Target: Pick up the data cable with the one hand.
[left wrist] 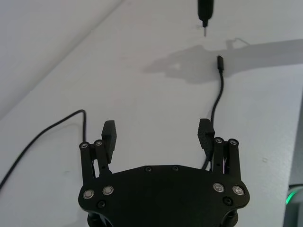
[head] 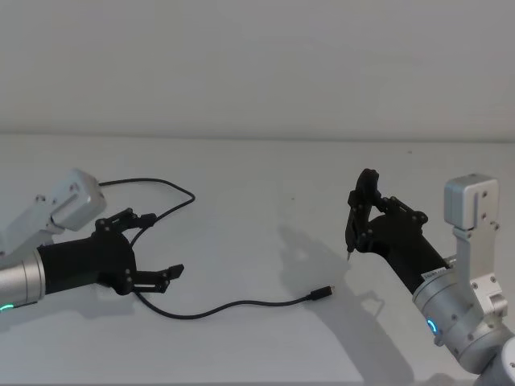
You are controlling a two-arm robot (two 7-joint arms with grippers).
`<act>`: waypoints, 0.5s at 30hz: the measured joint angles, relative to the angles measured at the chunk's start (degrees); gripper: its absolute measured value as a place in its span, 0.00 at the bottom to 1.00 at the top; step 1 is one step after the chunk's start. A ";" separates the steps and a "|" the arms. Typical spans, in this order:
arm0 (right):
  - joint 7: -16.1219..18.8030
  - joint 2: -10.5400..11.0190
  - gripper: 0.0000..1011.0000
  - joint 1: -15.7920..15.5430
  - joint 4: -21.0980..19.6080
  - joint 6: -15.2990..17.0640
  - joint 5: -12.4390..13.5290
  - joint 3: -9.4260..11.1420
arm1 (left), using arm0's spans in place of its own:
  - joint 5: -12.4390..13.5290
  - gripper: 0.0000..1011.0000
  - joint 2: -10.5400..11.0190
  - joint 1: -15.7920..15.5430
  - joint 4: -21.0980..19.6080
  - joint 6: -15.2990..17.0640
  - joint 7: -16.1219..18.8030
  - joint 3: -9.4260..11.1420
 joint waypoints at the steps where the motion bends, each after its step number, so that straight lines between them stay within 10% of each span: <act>1: 0.00 0.00 0.27 0.00 0.00 0.00 0.00 0.00 | -0.03 0.99 0.00 -0.58 0.56 0.09 -0.91 0.51; 15: 0.00 0.00 0.27 0.00 0.00 0.00 0.00 0.00 | 0.06 0.99 -1.54 -3.63 3.62 0.58 -4.52 3.86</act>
